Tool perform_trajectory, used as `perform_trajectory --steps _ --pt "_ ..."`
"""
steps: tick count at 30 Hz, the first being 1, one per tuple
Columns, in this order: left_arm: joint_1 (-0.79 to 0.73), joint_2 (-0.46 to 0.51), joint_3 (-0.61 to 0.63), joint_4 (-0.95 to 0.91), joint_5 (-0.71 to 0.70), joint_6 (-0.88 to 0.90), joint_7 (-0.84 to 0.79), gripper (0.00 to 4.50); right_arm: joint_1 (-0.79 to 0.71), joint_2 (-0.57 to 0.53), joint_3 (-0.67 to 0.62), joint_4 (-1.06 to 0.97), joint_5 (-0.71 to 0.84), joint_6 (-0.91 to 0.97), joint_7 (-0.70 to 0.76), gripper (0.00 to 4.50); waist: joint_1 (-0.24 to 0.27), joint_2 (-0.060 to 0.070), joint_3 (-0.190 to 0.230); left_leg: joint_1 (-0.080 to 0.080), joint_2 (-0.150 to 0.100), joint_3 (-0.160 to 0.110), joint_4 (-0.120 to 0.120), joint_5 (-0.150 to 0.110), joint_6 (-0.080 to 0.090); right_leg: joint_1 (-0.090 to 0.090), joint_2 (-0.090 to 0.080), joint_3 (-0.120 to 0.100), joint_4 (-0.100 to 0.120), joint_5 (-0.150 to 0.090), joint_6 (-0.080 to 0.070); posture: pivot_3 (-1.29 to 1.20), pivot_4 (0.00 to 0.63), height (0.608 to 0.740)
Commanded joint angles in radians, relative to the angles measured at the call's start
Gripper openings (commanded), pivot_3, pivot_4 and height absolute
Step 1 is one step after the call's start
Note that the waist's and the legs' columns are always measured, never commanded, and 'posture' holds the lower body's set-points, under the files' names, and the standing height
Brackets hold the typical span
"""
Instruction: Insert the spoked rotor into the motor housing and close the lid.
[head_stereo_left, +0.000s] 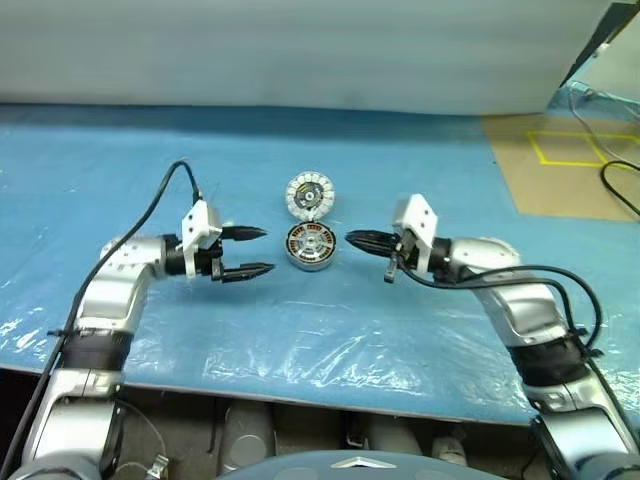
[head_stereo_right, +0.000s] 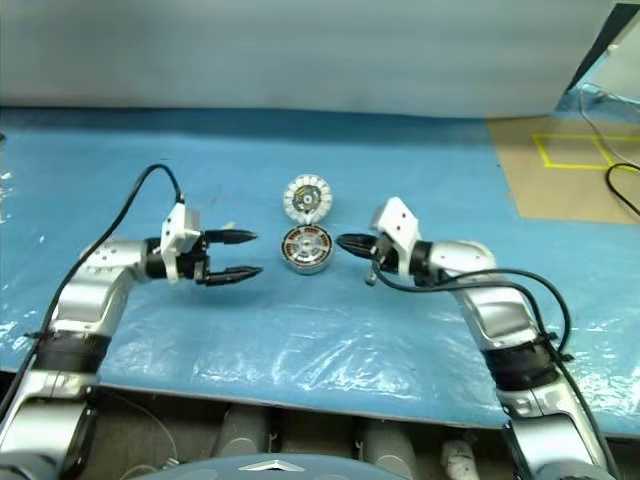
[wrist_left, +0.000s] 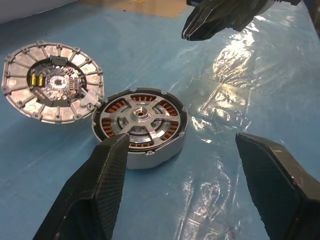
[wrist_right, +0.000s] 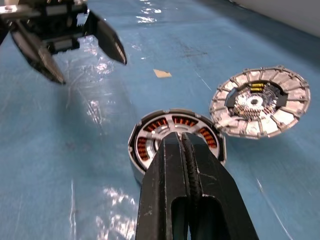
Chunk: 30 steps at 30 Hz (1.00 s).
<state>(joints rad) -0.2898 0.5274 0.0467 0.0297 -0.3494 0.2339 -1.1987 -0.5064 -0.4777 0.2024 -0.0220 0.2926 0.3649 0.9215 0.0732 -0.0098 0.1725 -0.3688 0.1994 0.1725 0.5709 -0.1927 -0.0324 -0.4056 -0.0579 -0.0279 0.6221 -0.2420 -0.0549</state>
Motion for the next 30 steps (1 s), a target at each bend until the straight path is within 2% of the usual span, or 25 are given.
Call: perform_trajectory --steps 1,8,13,21,26,30 --pt "0.025 -0.02 0.03 -0.052 -0.034 0.035 0.091 3.58 -0.072 0.047 0.029 0.127 -0.042 -0.091 0.031 0.0 0.001 0.0 0.0 0.0 0.0 0.001 0.0 0.0 0.0 0.0 0.0 0.0 0.0 0.0 0.0 0.0 0.15 0.74" --pt "0.056 -0.051 0.028 -0.052 -0.05 0.04 0.179 3.58 -0.194 0.176 0.041 0.333 -0.077 -0.159 0.044 0.0 -0.006 0.0 0.0 -0.001 0.0 0.002 0.0 0.001 0.001 -0.001 0.0 0.001 0.0 0.0 0.0 0.0 0.15 0.74" --pt "0.067 -0.055 0.024 -0.05 -0.047 0.023 0.197 3.58 -0.241 0.225 0.039 0.443 -0.115 -0.218 0.034 0.0 -0.005 0.0 0.0 -0.001 0.0 0.002 0.0 0.001 0.001 -0.001 0.001 0.0 0.0 0.0 0.0 0.0 0.15 0.74" --pt "0.054 -0.052 0.019 -0.021 -0.04 0.002 0.202 3.58 -0.246 0.29 0.048 0.565 -0.164 -0.262 0.006 0.0 -0.006 0.0 0.0 -0.001 0.0 0.002 0.0 0.001 0.001 -0.001 0.001 0.0 0.001 0.0 0.0 0.0 0.15 0.74" --pt "0.048 -0.051 0.004 -0.01 -0.026 -0.015 0.2 3.58 -0.229 0.301 0.068 0.666 -0.22 -0.28 -0.017 0.0 -0.006 0.0 0.0 -0.001 0.0 0.002 0.0 0.001 0.001 -0.001 0.0 0.001 0.001 0.0 0.0 0.0 0.15 0.74" --pt "0.037 -0.058 0.0 0.001 -0.028 -0.019 0.208 3.58 -0.197 0.305 0.088 0.672 -0.244 -0.277 -0.017 0.0 -0.006 0.0 0.0 0.002 0.001 0.002 0.001 0.0 0.001 0.001 0.0 0.001 0.001 0.0 0.0 0.0 0.15 0.74"
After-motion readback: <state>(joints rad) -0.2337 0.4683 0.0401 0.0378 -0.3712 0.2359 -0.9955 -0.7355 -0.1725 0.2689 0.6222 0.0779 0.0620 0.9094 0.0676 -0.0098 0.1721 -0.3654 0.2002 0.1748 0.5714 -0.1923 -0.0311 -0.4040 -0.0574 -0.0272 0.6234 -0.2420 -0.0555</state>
